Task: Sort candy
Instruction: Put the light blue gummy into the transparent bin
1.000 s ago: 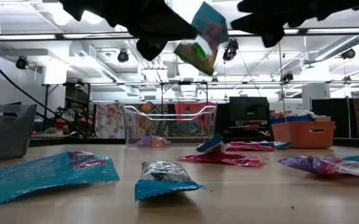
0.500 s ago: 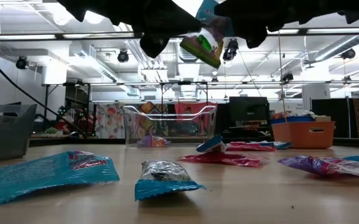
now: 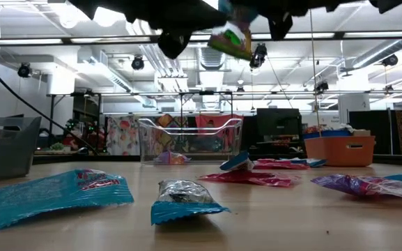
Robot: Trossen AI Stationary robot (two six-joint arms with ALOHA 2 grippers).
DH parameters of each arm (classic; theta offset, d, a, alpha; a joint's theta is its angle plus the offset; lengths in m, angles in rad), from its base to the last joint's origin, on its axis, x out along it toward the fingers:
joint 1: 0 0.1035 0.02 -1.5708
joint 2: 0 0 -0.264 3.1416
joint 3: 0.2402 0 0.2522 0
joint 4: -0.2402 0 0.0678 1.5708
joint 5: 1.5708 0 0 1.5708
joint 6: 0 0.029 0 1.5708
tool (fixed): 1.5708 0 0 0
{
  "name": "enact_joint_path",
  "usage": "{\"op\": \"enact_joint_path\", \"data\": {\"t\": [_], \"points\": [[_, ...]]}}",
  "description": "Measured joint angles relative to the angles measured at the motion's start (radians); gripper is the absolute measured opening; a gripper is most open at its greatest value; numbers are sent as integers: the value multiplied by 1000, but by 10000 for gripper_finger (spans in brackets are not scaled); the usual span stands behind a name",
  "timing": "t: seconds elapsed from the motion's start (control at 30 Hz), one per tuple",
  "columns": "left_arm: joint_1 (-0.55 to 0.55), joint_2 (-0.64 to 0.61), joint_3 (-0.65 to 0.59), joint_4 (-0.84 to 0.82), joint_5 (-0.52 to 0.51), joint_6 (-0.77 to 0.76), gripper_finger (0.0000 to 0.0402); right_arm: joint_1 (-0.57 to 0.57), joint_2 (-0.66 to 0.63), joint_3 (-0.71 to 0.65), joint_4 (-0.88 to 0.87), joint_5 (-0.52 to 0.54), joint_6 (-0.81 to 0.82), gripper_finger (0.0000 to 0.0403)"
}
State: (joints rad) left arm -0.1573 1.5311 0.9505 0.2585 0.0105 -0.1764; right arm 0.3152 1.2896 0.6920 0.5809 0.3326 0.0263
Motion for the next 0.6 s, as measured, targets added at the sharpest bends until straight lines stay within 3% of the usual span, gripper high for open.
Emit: {"op": "enact_joint_path", "data": {"t": [0.4,0.6], "points": [[19,-91,79,-277,-10,13,0,-61,-10,103,-107,5,68,8],[18,-151,81,-401,-143,20,0,-86,-10,107,-113,8,99,8]]}}
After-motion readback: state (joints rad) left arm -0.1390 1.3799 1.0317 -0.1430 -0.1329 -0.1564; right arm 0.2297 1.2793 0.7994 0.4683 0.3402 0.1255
